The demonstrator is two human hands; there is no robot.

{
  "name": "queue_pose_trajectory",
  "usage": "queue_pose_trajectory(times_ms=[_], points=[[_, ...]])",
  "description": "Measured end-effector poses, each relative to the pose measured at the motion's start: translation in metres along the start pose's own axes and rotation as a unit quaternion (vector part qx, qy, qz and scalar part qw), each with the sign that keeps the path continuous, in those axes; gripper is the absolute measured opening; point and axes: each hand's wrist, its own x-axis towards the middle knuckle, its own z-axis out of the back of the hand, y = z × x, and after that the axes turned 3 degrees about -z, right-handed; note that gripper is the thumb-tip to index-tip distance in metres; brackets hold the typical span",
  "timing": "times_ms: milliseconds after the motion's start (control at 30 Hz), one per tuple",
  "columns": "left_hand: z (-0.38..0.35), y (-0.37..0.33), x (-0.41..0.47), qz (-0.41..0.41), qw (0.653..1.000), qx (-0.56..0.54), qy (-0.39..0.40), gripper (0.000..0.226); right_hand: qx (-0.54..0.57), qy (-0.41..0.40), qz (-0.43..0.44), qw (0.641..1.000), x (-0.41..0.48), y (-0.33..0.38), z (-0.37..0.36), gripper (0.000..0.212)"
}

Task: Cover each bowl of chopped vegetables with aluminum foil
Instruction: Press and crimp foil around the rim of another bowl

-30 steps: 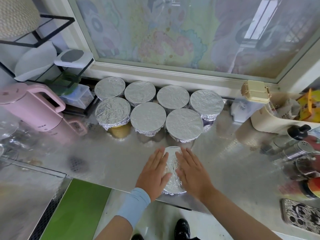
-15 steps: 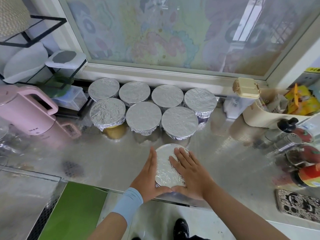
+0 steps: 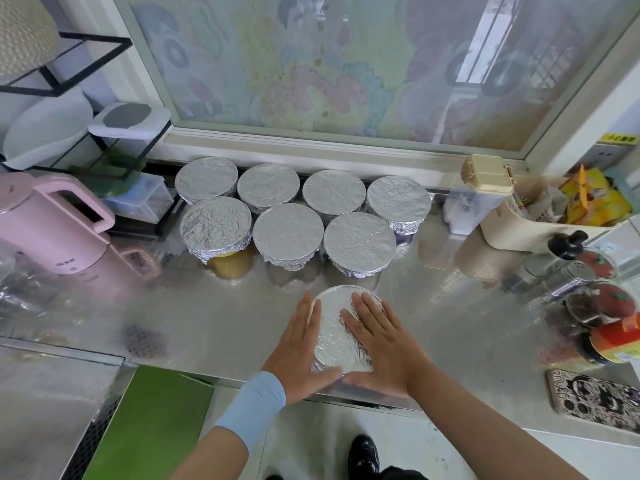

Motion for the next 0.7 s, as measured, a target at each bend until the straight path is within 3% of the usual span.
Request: queue_pose_trajectory(times_ms=[100, 167, 267, 400, 567, 700], points=[[-0.013, -0.020, -0.002, 0.072, 0.979, -0.133, -0.139, 0.073, 0.007, 0.005, -0.020, 1.000, -0.002, 0.006, -0.002, 0.101], [-0.029, -0.029, 0.003, 0.140, 0.959, -0.157, -0.189, 0.064, 0.011, 0.008, -0.032, 0.999, -0.003, 0.009, -0.003, 0.098], [-0.047, -0.030, 0.012, 0.185, 0.952, -0.153, -0.190, 0.061, 0.009, 0.000, -0.038, 0.999, -0.004, 0.011, -0.004, 0.096], [-0.051, -0.021, 0.013, 0.173, 0.962, -0.099, -0.184, 0.062, 0.010, -0.007, -0.038, 0.999, -0.002, 0.009, -0.007, 0.097], [-0.046, -0.011, 0.011, 0.149, 0.974, 0.079, -0.148, 0.070, 0.021, -0.021, -0.035, 0.999, -0.002, 0.006, -0.004, 0.098], [-0.045, -0.002, 0.008, 0.143, 0.969, 0.154, -0.129, 0.071, 0.042, -0.029, -0.103, 0.993, 0.005, 0.001, -0.006, 0.084]])
